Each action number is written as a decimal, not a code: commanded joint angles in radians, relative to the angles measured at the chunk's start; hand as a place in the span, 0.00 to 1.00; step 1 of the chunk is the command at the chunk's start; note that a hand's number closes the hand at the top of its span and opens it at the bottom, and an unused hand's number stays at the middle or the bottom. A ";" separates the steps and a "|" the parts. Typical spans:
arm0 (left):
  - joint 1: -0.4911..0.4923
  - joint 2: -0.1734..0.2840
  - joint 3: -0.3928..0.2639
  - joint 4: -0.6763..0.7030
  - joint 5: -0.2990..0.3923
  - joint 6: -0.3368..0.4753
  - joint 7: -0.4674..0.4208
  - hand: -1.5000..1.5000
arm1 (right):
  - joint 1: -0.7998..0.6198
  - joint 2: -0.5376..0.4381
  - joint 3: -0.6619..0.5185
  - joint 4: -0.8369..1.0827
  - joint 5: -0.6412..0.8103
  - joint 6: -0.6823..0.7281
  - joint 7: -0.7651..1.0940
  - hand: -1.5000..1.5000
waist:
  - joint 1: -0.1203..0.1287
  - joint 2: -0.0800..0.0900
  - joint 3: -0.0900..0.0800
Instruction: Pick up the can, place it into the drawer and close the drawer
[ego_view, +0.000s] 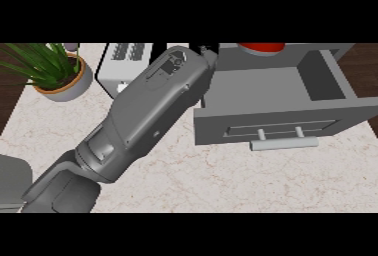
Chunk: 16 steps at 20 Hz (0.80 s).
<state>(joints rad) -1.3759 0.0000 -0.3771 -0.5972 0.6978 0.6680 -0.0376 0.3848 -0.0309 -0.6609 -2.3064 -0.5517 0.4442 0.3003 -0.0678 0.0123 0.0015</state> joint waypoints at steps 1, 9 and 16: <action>-0.020 0.000 -0.051 0.039 0.075 0.023 -0.001 1.00 | -0.020 -0.033 -0.002 -0.078 -0.067 -0.068 0.093 0.00 | -0.012 0.001 -0.001; -0.010 0.000 -0.157 0.085 0.139 0.051 -0.059 0.00 | -0.035 -0.011 0.021 -0.007 0.017 -0.009 0.030 0.00 | -0.014 0.003 0.000; -0.006 0.000 -0.192 0.157 0.179 0.090 -0.113 0.00 | -0.045 -0.008 0.020 -0.023 0.017 -0.030 0.048 0.00 | -0.033 0.012 0.000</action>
<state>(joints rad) -1.4005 0.0002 -0.5437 -0.4684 0.8541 0.7410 -0.1078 0.3525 -0.0331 -0.6462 -2.3129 -0.5415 0.4328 0.3247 -0.0899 0.0183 0.0021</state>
